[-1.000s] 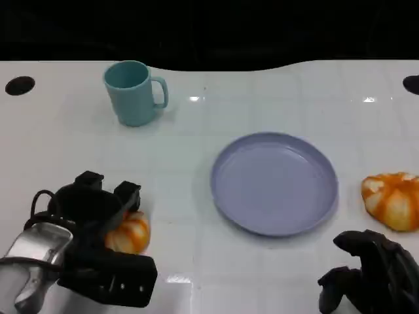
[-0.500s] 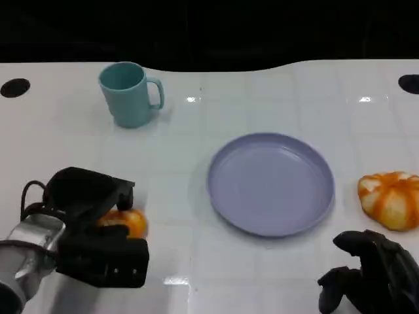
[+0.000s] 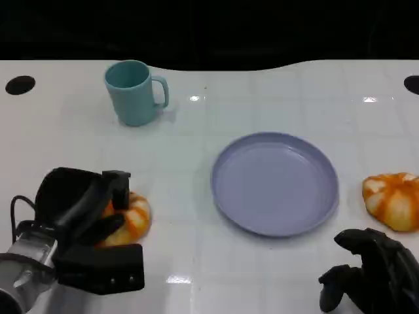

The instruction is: Grasp the bread from the table and place it into the plate.

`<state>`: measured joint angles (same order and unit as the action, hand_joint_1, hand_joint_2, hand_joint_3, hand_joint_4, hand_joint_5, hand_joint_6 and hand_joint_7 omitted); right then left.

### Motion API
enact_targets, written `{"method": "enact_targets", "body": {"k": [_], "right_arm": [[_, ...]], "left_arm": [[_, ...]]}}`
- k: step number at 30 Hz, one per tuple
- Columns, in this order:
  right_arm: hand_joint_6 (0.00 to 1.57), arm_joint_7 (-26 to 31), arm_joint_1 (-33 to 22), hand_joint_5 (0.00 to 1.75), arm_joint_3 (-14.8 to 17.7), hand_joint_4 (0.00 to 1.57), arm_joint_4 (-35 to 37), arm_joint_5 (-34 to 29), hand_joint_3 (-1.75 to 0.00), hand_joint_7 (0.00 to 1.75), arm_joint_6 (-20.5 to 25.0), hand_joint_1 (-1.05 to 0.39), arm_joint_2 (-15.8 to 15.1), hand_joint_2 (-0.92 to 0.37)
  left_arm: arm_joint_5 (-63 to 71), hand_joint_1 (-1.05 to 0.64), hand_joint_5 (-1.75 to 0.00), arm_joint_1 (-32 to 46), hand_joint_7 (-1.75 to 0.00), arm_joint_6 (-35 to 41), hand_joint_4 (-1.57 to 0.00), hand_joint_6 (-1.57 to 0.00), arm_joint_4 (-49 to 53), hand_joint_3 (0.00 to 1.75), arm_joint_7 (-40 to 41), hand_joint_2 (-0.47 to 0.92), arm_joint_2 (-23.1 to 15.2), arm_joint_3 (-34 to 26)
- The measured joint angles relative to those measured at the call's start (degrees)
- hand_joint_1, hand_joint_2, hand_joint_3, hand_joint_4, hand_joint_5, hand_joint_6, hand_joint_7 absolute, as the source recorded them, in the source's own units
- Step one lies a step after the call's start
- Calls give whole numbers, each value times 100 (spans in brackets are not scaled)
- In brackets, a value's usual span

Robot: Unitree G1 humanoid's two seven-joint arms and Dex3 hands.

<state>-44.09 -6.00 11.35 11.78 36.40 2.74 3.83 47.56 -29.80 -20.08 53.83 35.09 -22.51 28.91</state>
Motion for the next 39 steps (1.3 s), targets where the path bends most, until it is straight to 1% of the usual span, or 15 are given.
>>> {"method": "enact_targets", "body": {"k": [9,23,25,26,27,28,30,31,32,33,34,35,36,38,39], "right_arm": [[157,-55,57,61,41,157,88,-5,-33,24,-8,-59,-17,-92],[157,-133,107,62,98,157,206,-16,-31,25,-31,-59,-21,-92],[157,-131,106,62,98,157,201,-13,-31,25,-31,-58,-15,-92],[157,-132,104,62,97,157,195,-12,-31,25,-31,-58,-6,-92],[157,-132,97,62,97,157,189,-10,-32,25,-31,-59,-3,-92],[157,-133,92,61,96,157,182,-11,-32,25,-31,-59,-3,-92],[157,-135,73,61,98,157,173,-12,-32,25,-33,-59,-4,-92],[157,-135,68,61,98,157,172,-14,-33,25,-35,-59,-5,-92],[157,-135,67,61,94,157,167,-15,-33,25,-35,-59,-4,-92],[157,-134,66,61,92,157,161,-16,-32,24,-35,-58,-3,-92],[157,-134,65,60,93,157,157,-15,-32,24,-33,-58,-3,-92],[157,-132,64,60,93,157,151,-14,-32,24,-27,-57,-2,-92],[157,-130,61,60,92,157,138,-14,-33,24,-16,-57,-2,-92],[157,-118,41,61,92,157,77,-13,-34,24,-2,-57,-1,-92],[157,-116,35,60,94,157,63,-12,-34,24,-2,-57,-1,-92]], "left_arm": [[-557,-78,-175,31,-175,-443,-157,-157,-446,175,145,66,87,-451],[-787,-83,-175,33,-175,-659,-157,-154,-1059,175,-117,56,78,-696],[-775,-83,-175,61,-175,-649,-157,-138,-1289,173,-192,53,30,-698],[-734,-82,-175,123,-175,-598,-157,-122,-1524,172,-325,53,-38,-702],[-705,-83,-175,202,-174,-533,-140,-87,-1758,167,-480,49,-104,-704],[-701,-83,-175,305,-174,-392,-134,-75,-2054,165,-732,48,-174,-717],[-698,-83,-175,562,-175,-86,-130,-65,-2658,163,-1318,47,-325,-750],[-698,-96,-164,671,-124,41,-53,-27,-2883,97,-1531,68,-370,-773],[-677,-100,-156,791,-99,239,-27,-14,-3156,65,-1863,80,-441,-788],[-633,-103,-123,898,-52,443,-11,-5,-3480,39,-2303,87,-555,-787],[-568,-104,-108,997,-32,676,-6,-3,-3829,30,-2784,90,-696,-787],[-483,-104,-99,1078,-21,905,-3,-1,-4181,25,-3257,91,-825,-789],[-428,-105,-72,1140,-9,1117,-1,0,-4496,19,-3704,92,-945,-792],[-287,-105,-54,1249,-2,1526,0,0,-5127,16,-4572,92,-1185,-804],[-250,-105,-34,1278,-1,1649,0,0,-5312,14,-4821,92,-1242,-812]]}}
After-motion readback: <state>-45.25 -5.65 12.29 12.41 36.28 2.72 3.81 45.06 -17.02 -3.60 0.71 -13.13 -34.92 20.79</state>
